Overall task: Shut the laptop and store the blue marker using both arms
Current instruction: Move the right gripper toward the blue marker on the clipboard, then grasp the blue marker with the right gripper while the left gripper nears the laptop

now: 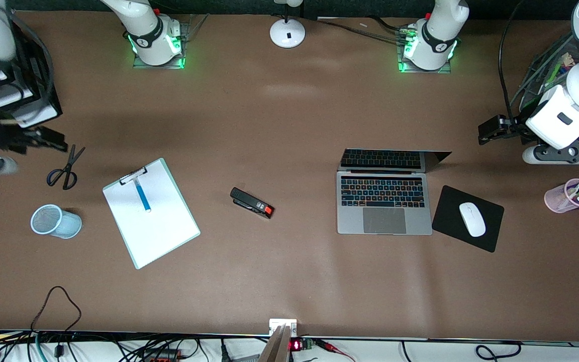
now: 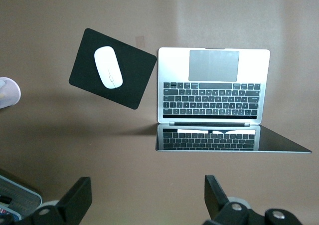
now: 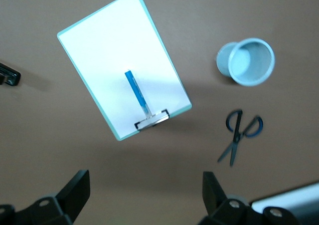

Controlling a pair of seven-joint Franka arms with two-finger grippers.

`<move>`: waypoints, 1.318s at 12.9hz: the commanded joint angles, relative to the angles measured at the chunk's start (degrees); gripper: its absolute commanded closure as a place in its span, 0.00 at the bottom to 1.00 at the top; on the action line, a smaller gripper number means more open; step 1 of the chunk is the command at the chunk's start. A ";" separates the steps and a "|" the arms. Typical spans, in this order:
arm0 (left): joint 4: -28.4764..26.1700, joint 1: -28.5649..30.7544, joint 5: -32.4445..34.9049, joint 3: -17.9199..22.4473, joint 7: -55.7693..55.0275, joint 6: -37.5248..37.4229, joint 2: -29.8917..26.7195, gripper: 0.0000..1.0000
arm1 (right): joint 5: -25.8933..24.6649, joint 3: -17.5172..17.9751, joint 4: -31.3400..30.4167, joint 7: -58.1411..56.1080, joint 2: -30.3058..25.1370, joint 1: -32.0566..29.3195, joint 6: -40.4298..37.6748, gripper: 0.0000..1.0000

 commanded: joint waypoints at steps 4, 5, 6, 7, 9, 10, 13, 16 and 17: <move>0.85 -0.34 0.16 -3.85 0.69 -5.35 0.81 0.67 | 0.26 0.39 -2.92 -3.86 4.28 0.77 7.41 0.00; 0.41 -0.43 0.16 -4.56 0.78 -5.35 0.90 0.81 | 0.18 0.39 -4.33 -3.95 4.55 1.29 10.13 0.00; -0.03 -0.34 0.16 -6.13 0.35 -5.27 0.90 0.98 | 0.09 0.39 -5.82 -4.04 4.81 1.91 12.33 0.00; -1.17 -0.17 0.07 -6.58 0.34 -4.83 0.90 1.00 | 0.09 0.30 -7.14 -6.22 5.51 2.09 14.70 0.00; -3.71 -0.17 0.07 -6.85 0.17 -3.60 0.47 1.00 | 0.26 0.30 -9.16 -12.36 7.53 1.74 19.71 0.00; -6.16 -0.08 -0.02 -7.72 -1.14 -2.72 -0.06 1.00 | 0.26 0.30 -10.13 -13.44 8.15 1.65 22.09 0.00; -21.69 0.19 -2.04 -8.96 -3.44 9.36 -6.63 1.00 | 0.26 0.39 -12.95 -14.14 9.64 1.74 26.93 0.00; -32.79 0.10 -3.61 -10.97 -4.22 18.36 -10.44 1.00 | 0.26 0.39 -13.13 -20.46 12.98 1.39 30.27 0.17; -34.82 0.10 -4.49 -11.94 -5.36 19.94 -10.87 1.00 | 0.26 0.39 -13.13 -20.91 13.95 1.39 31.15 0.19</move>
